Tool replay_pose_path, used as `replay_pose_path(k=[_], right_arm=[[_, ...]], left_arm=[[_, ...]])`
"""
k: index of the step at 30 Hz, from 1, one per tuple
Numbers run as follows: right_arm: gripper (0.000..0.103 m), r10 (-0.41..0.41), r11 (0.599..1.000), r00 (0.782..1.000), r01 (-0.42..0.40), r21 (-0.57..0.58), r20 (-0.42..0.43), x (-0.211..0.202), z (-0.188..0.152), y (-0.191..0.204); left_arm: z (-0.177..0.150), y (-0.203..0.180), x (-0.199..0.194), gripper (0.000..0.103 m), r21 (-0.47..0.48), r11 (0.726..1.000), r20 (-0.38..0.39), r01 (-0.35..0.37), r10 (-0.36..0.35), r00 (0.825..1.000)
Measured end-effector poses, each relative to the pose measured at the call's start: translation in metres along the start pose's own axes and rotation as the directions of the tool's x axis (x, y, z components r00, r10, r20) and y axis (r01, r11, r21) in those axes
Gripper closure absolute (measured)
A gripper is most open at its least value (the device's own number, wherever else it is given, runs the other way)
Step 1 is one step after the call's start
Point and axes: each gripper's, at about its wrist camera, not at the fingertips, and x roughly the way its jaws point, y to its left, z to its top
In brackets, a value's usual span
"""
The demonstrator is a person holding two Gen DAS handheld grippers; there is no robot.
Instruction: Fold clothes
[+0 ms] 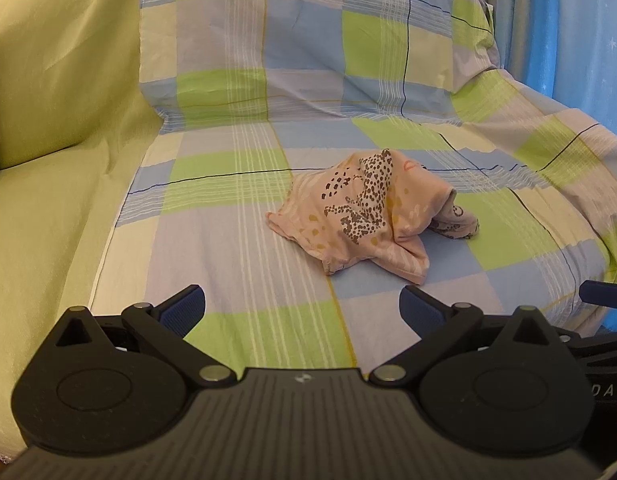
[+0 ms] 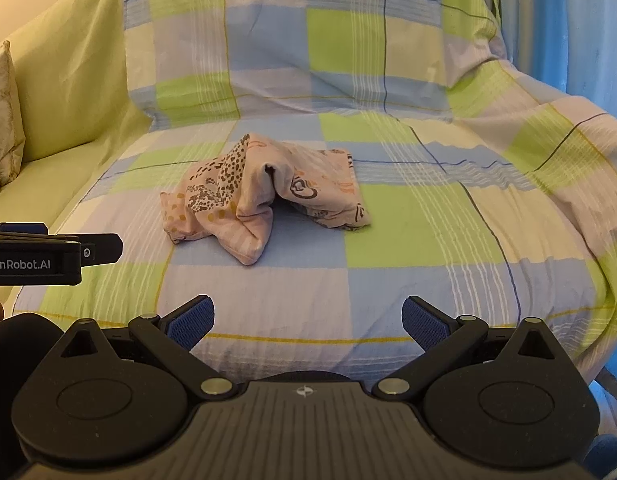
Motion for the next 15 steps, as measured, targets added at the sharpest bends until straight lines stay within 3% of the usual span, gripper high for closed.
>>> replay_pose_path(k=[15], right_arm=[[0.0,0.001,1.0,1.0,-0.001,0.001,-0.009,0.0004,0.0002,0.0005]], left_arm=[[0.0004,-0.0005,0.0001,0.001,0.001,1.0,-0.004,-0.001,0.001,1.0]])
